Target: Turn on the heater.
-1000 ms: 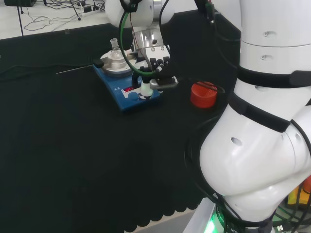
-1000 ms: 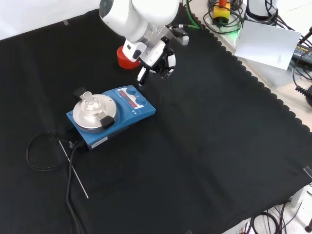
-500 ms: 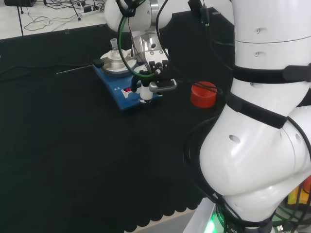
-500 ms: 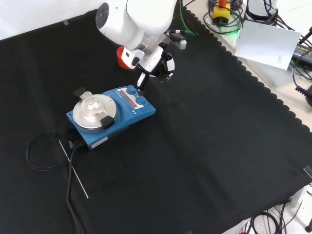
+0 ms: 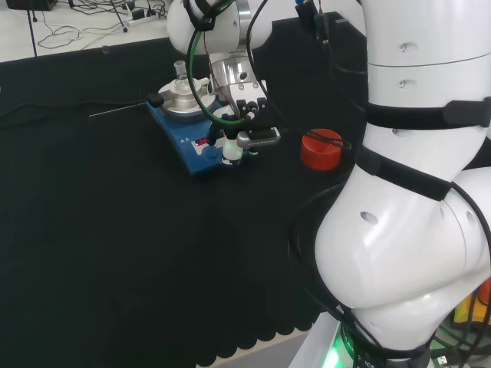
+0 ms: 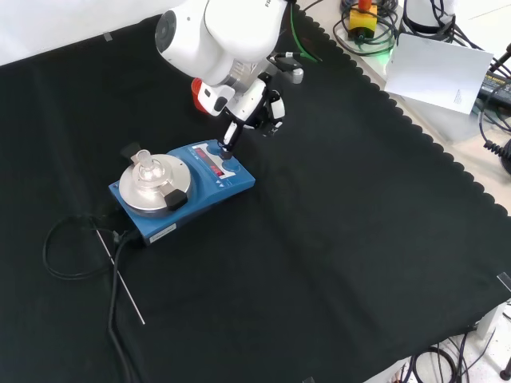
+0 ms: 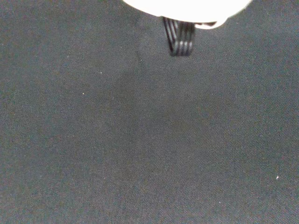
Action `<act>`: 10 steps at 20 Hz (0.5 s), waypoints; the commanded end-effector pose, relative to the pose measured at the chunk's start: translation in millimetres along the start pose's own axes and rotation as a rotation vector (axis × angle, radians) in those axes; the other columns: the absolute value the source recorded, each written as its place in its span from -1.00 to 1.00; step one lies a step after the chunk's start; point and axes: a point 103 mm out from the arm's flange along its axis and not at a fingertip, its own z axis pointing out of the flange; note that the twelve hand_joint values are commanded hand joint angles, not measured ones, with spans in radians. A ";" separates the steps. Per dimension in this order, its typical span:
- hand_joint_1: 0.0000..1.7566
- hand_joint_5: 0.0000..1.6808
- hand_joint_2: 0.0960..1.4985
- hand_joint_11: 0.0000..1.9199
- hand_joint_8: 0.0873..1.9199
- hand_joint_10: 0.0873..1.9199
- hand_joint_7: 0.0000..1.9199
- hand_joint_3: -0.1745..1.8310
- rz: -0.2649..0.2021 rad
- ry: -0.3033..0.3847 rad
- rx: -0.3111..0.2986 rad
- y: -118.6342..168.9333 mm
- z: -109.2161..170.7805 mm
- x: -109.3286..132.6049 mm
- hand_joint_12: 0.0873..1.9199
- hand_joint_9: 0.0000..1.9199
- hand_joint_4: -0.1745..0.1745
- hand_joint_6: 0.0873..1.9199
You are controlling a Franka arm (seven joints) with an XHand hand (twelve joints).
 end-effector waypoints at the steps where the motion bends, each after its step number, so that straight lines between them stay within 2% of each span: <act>1: 0.65 -0.74 -0.14 0.45 0.55 0.45 0.79 0.20 0.000 -0.002 0.003 2.9 0.9 -1.3 0.30 0.87 -0.39 -0.90; 10: 0.65 -0.70 -0.13 0.45 0.55 0.44 0.79 0.20 0.003 -0.008 0.009 4.0 0.3 -1.8 0.30 0.87 -0.38 -0.94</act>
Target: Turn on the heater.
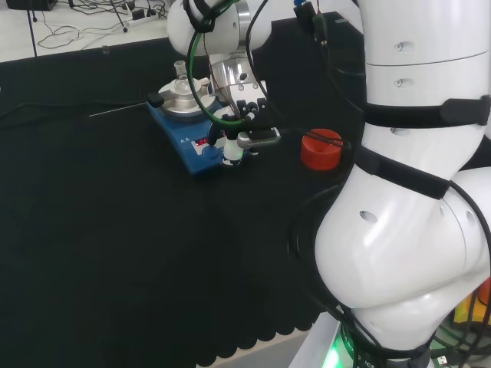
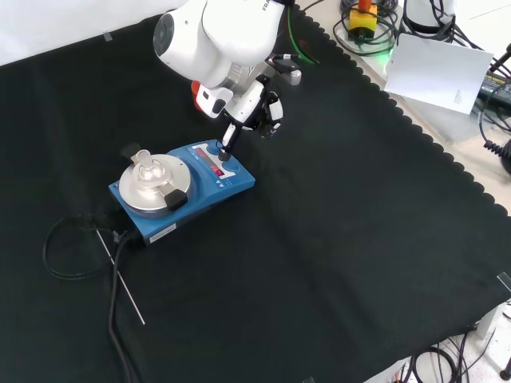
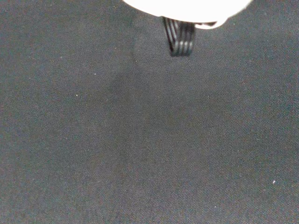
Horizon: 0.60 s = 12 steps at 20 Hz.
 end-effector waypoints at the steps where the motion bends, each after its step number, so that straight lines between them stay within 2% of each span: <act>1: 0.65 -0.69 -0.13 0.45 0.55 0.44 0.79 0.20 0.003 -0.002 0.002 -0.6 -0.3 0.8 0.30 0.87 -0.38 -0.94; 12: 0.65 -0.60 -0.13 0.44 0.55 0.43 0.78 0.19 0.006 -0.009 0.018 -1.4 0.0 2.4 0.30 0.87 -0.39 -0.90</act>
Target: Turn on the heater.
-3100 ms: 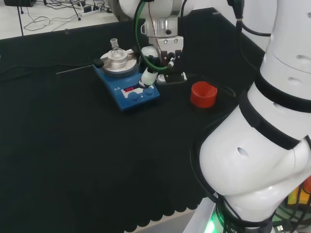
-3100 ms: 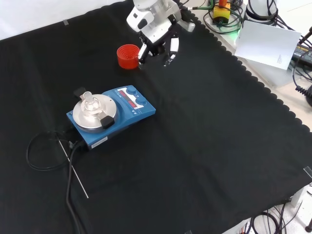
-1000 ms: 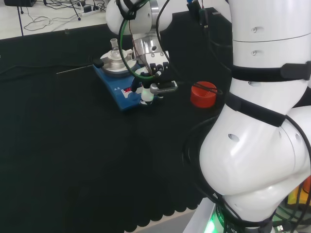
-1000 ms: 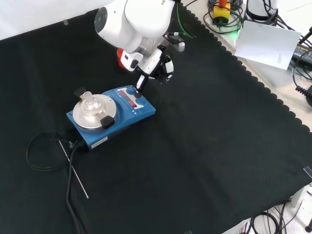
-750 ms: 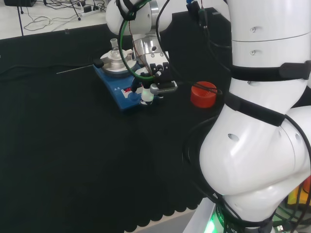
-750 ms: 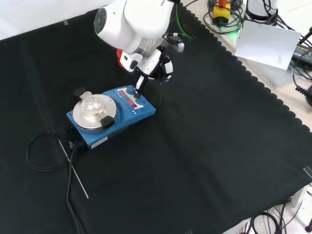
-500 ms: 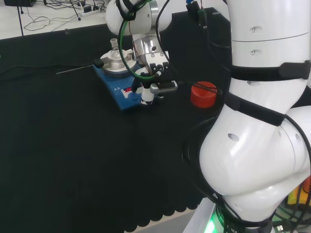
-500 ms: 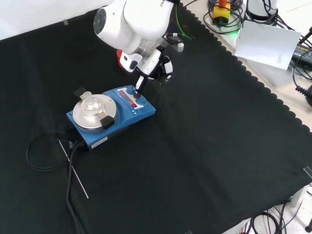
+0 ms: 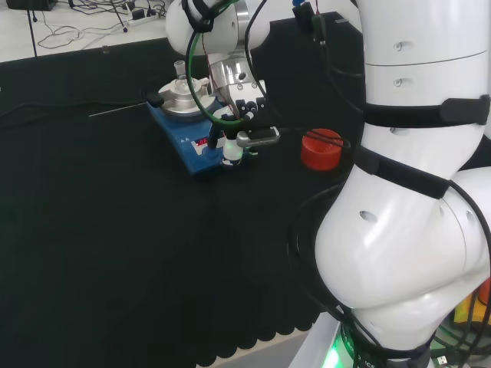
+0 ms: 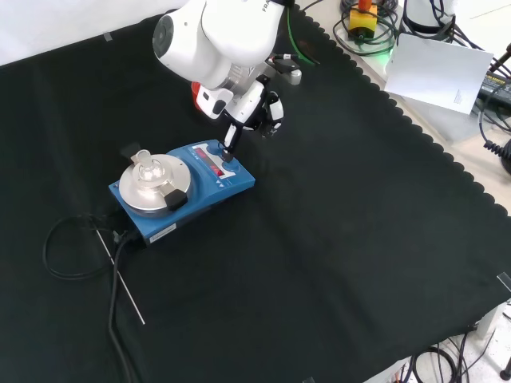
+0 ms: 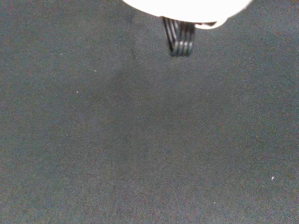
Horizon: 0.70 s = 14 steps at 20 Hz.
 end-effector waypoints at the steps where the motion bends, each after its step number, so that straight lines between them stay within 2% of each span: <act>1: 0.65 -0.59 -0.13 0.44 0.55 0.43 0.78 0.19 0.004 -0.005 0.004 -0.2 0.5 1.2 0.30 0.87 -0.39 -0.90; 14: 0.65 -0.58 -0.13 0.44 0.54 0.43 0.79 0.19 0.004 -0.007 0.020 4.1 1.9 -0.2 0.29 0.87 -0.39 -0.88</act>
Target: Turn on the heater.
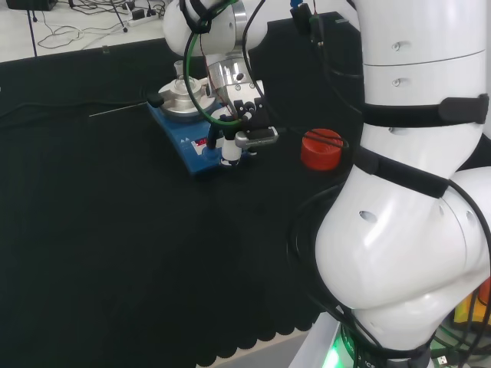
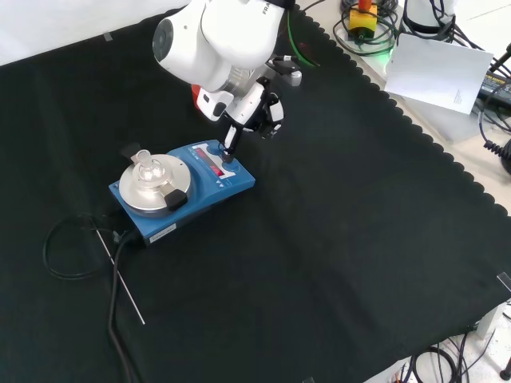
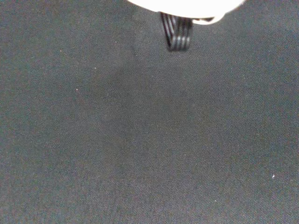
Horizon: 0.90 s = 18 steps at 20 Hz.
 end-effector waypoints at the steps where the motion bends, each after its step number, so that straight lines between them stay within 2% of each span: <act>1: 0.65 -0.58 -0.13 0.44 0.54 0.43 0.79 0.19 -0.004 0.000 0.008 2.4 1.5 -2.2 0.29 0.87 -0.39 -0.88; 6: 0.65 -0.57 -0.13 0.44 0.53 0.43 0.79 0.18 -0.004 -0.003 0.019 1.5 1.5 -1.3 0.29 0.87 -0.39 -0.86; 11: 0.65 -0.55 -0.13 0.45 0.53 0.42 0.79 0.18 -0.009 0.005 0.000 -3.2 -3.3 -2.7 0.29 0.87 -0.41 -0.84; 18: 0.65 -0.64 -0.14 0.45 0.53 0.42 0.80 0.19 -0.003 0.016 -0.038 -17.4 -17.0 -7.4 0.29 0.87 -0.41 -0.62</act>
